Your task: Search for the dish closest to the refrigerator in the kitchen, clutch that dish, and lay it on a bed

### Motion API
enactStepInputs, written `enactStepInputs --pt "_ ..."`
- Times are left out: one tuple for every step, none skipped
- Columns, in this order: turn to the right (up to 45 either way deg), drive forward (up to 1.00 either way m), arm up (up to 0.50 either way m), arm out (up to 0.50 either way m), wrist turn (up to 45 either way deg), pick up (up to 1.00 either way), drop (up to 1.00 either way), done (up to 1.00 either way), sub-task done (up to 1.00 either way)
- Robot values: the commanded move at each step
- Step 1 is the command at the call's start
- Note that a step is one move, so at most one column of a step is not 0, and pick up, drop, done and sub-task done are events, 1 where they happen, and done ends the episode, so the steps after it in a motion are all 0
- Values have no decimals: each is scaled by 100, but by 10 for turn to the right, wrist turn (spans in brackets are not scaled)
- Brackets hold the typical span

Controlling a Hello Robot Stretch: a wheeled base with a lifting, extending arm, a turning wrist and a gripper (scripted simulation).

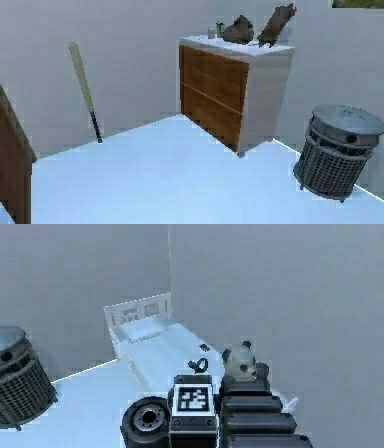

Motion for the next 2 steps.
enactStepInputs --pt "-450 0 0 0 0 0 0 0 0" --pt "-60 0 0 0 0 0 0 0 0"
